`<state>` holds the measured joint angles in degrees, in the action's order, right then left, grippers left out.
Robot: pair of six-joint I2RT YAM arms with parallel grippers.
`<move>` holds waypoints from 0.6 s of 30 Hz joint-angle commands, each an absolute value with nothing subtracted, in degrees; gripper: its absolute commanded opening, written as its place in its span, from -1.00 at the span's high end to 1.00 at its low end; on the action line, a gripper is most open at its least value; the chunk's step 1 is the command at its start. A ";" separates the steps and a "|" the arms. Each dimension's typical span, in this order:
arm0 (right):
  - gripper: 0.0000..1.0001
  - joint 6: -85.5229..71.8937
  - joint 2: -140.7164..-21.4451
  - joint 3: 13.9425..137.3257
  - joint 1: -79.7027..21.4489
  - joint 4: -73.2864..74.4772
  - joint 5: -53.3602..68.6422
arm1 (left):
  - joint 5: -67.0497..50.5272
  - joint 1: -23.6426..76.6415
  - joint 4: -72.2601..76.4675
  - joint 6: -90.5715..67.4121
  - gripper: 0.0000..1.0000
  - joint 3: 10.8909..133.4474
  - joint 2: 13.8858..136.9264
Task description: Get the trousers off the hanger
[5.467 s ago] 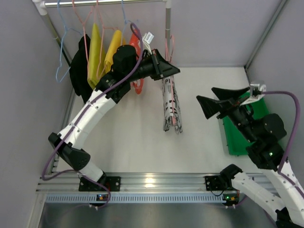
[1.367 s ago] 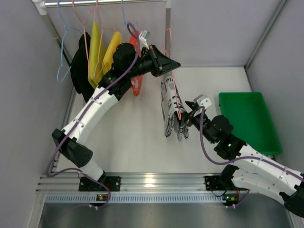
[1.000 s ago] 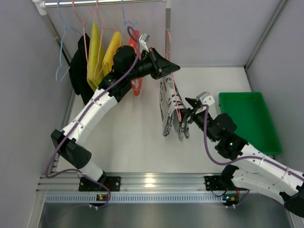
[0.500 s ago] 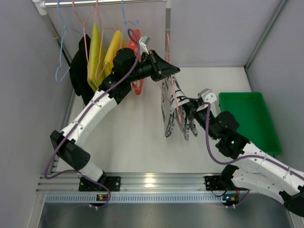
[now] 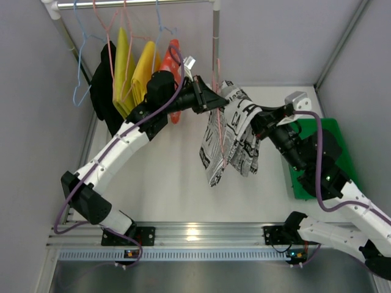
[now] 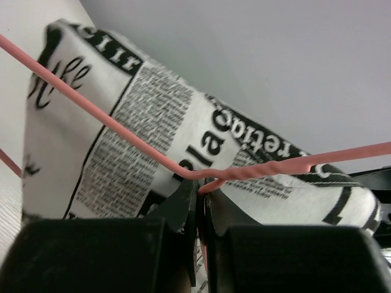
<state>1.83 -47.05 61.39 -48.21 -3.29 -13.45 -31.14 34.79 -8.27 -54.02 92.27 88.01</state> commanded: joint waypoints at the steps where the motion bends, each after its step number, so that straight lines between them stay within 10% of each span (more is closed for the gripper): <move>1: 1.00 0.44 -43.51 69.51 -47.29 -10.46 -13.89 | -31.29 34.98 -10.89 -47.56 1.00 89.75 85.96; 18: 1.00 6.23 -33.49 75.67 -34.64 -1.68 -24.94 | -27.33 35.16 -14.94 -40.78 1.00 87.36 85.08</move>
<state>3.46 -35.42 72.64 -37.19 3.03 -18.61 -28.01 35.03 -15.86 -43.38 87.29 86.74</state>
